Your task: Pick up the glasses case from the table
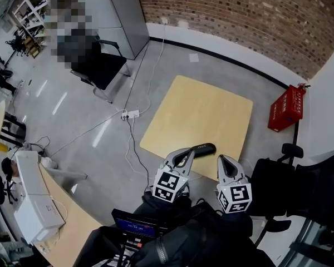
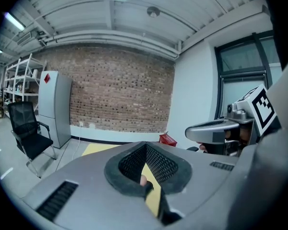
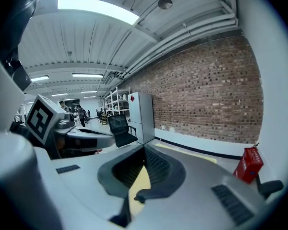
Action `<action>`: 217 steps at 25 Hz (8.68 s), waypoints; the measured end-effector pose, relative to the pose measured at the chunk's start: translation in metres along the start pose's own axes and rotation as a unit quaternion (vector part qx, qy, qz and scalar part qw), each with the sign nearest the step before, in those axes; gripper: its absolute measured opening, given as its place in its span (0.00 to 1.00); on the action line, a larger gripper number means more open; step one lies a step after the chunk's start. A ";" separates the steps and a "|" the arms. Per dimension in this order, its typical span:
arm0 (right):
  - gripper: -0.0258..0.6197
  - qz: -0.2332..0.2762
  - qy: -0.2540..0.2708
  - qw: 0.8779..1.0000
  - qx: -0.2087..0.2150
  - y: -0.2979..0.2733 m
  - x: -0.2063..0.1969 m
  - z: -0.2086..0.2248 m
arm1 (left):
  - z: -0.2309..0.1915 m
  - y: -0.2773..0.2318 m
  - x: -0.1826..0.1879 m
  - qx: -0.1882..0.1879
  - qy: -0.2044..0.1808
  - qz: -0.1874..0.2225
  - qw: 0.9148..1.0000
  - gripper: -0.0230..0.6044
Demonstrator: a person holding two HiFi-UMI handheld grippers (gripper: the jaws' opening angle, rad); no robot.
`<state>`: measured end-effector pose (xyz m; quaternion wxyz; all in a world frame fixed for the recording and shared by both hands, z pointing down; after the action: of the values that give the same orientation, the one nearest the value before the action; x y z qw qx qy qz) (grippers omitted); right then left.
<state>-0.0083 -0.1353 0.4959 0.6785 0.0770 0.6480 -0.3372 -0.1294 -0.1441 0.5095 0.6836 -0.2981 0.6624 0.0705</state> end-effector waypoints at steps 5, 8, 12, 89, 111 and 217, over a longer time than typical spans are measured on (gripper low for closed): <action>0.04 -0.015 0.001 1.000 0.001 -0.009 -0.007 0.007 | -0.004 -0.015 -0.017 0.000 0.002 -0.031 1.000 0.04; 0.04 -0.021 0.000 1.000 0.004 -0.016 -0.009 0.017 | -0.009 -0.025 -0.024 0.009 0.000 -0.046 0.999 0.04; 0.04 -0.028 -0.005 1.000 0.009 -0.024 -0.014 0.032 | -0.011 -0.036 -0.036 0.019 -0.014 -0.071 0.997 0.04; 0.04 -0.169 -0.091 0.978 -0.086 -0.025 -0.115 0.174 | -0.014 -0.200 -0.319 -0.162 -0.186 -0.484 0.839 0.60; 0.04 -0.076 -0.058 0.995 -0.039 -0.037 -0.056 0.145 | -0.041 -0.177 -0.152 -0.005 -0.045 -0.259 0.965 0.58; 0.04 0.140 0.039 0.989 -0.036 -0.016 0.116 0.122 | -0.040 -0.070 0.130 0.147 -0.045 0.126 0.980 0.58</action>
<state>0.0765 -0.2550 0.4113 0.6954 0.1555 0.6687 -0.2122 -0.1154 -0.2599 0.4107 0.7350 -0.1056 0.6659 0.0713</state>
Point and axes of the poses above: the fingertips, and each gripper's own axes: y backward along the fingers, z to its right, x out of its top, the point moved 2 cm from there along y, backward along the fingers, and after that the axes turned 4 degrees about -y, right-handed, at the moved point
